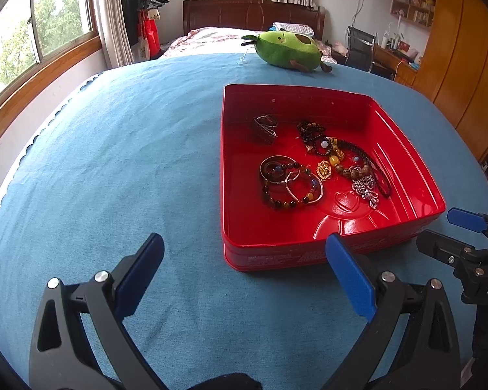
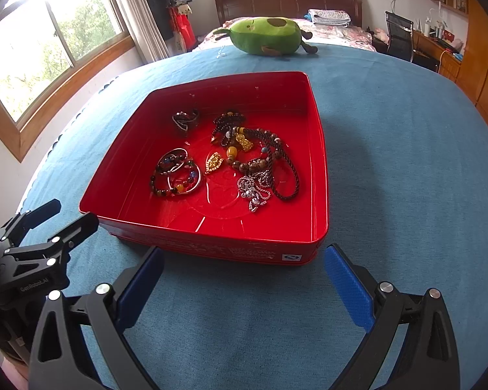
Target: Organize jewelry
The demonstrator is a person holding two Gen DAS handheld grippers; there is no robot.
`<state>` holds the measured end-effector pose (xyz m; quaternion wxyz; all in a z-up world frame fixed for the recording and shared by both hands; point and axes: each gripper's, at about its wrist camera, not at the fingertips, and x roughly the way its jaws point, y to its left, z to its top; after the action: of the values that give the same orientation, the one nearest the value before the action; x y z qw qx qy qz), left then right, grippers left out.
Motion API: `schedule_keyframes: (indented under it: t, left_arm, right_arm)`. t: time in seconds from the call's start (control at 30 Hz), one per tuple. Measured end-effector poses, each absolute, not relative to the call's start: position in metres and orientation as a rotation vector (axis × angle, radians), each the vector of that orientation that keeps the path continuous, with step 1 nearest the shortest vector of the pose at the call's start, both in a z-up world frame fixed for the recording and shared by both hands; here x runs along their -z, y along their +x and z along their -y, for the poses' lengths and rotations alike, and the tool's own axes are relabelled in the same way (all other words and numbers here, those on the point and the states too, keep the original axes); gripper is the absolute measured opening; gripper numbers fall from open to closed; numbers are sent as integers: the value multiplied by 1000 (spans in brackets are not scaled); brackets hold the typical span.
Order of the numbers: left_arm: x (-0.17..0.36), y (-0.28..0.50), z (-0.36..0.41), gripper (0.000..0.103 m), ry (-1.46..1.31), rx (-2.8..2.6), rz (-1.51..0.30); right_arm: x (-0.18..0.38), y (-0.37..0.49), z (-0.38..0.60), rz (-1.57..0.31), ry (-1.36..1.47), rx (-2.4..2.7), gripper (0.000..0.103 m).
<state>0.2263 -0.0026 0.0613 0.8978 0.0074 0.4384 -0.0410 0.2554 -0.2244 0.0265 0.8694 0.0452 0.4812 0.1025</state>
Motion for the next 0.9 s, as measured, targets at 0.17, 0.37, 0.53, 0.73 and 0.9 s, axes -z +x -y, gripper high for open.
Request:
schedule_keyframes:
  t: [0.17, 0.37, 0.53, 0.73, 0.9]
  left_arm:
    - [-61, 227, 3, 99, 16, 83, -909]
    - [-58, 228, 3, 99, 17, 81, -919]
    - [-58, 228, 4, 99, 21, 83, -921]
    - [-58, 228, 6, 99, 24, 84, -920]
    - [-58, 227, 7, 99, 30, 83, -921]
  right_arm:
    - [-25, 257, 223, -1006, 85, -213, 99]
    - [-23, 257, 222, -1010, 81, -216, 99]
    - [-24, 258, 223, -1011, 77, -220, 99]
    - [-23, 258, 223, -1011, 76, -220, 99]
    - [-24, 258, 223, -1010, 77, -220, 99]
